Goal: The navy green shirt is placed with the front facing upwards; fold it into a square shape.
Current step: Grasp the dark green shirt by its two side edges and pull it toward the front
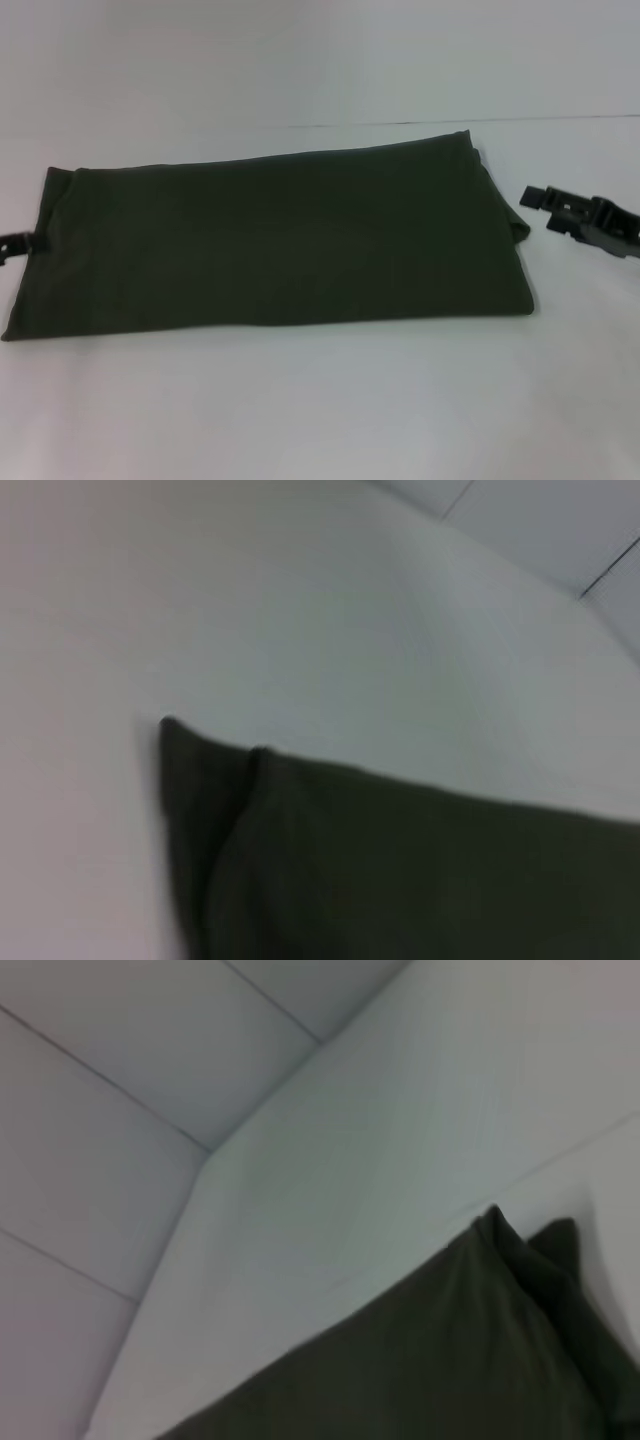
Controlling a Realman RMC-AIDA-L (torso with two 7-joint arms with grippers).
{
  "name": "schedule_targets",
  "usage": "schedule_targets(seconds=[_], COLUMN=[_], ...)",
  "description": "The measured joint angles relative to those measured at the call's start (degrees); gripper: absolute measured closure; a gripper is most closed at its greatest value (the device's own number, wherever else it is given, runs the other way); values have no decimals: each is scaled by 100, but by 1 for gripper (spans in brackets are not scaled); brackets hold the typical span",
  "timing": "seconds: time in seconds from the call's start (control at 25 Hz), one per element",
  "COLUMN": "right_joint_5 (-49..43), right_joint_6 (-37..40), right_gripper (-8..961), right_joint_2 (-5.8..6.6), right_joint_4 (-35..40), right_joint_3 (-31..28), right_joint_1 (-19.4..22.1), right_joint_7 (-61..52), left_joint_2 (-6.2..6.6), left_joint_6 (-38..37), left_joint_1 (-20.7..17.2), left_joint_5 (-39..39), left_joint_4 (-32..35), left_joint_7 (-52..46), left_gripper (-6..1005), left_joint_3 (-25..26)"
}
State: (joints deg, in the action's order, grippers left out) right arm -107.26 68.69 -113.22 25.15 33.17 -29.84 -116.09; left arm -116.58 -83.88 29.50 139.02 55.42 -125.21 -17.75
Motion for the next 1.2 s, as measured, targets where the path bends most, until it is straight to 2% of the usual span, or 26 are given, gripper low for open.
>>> schedule_targets(seconds=[0.04,0.2,0.48,0.76,1.2], right_joint_5=[-31,-48,-50,-50,-50], right_joint_6=[14,81,120,102,81], right_gripper=[54,54,53,53,54], right_joint_2=[-3,-25,-40,-50,-52], right_joint_4=[2,3,7,8,7], right_joint_3=[2,10,20,23,34], right_joint_1=[12,34,63,53,17], right_joint_7=[-4,21,34,38,29], left_joint_2=[24,61,18,1,17], left_joint_6=[-17,-41,397,752,869], left_joint_1=[47,218,245,244,360], left_joint_5=[225,829,981,1098,1332], left_joint_4=[17,-45,-175,-308,-514], left_joint_7=[11,246,289,294,-101], left_gripper=[140,144,145,148,149], left_joint_3=[11,-165,-490,-595,-734])
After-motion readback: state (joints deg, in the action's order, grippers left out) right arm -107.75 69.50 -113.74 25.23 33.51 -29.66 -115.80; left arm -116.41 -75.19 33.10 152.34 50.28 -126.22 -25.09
